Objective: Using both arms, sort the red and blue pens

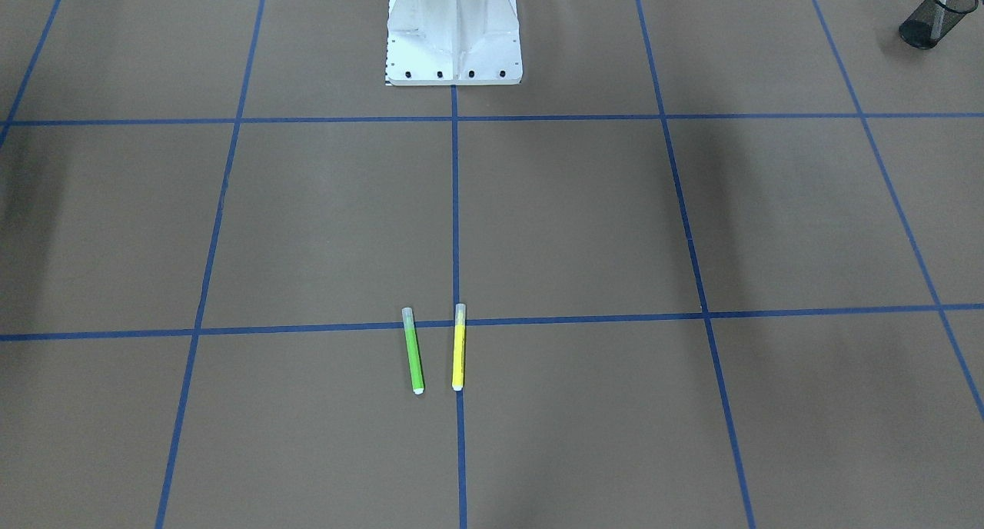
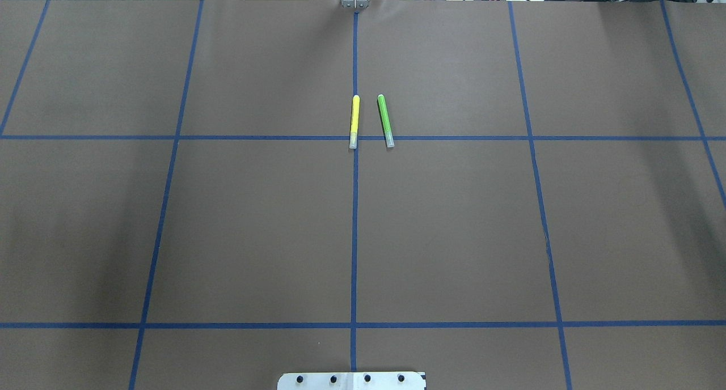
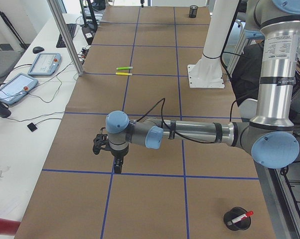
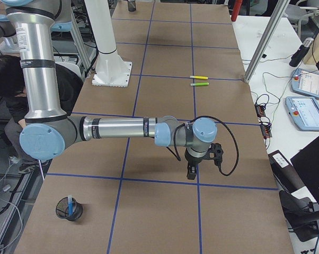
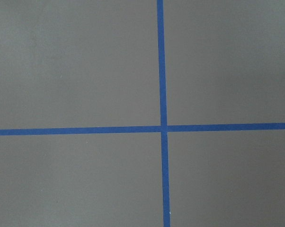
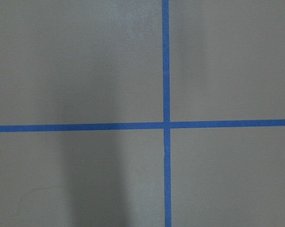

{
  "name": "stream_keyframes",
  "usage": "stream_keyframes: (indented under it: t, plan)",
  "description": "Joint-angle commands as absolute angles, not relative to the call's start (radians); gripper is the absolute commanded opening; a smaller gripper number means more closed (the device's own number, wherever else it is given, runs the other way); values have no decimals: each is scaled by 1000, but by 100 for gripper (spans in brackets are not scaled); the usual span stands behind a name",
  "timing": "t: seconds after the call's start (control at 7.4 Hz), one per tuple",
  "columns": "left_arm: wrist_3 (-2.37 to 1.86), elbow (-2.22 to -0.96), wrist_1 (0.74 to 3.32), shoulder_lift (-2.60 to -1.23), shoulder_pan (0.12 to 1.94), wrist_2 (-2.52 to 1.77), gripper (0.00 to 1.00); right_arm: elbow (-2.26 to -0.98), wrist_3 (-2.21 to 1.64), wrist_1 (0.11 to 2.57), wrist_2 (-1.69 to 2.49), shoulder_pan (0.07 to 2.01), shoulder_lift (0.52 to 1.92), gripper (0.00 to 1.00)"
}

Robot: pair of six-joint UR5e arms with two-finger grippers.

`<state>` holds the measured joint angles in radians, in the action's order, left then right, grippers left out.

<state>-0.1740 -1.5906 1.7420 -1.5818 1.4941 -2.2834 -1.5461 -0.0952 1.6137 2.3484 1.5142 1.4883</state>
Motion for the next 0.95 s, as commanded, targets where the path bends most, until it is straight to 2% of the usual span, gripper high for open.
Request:
stream_keyframes:
  t: [0.0,0.81]
  plan:
    - [-175,-1594,1741,-1580,1494,-2286,100,-1551,-95,1615,2353,1519,1497,100]
    - [-176,-1585,1750,-1583,1489,-2286,100,-1575,-95,1614,2352,1519,1502,100]
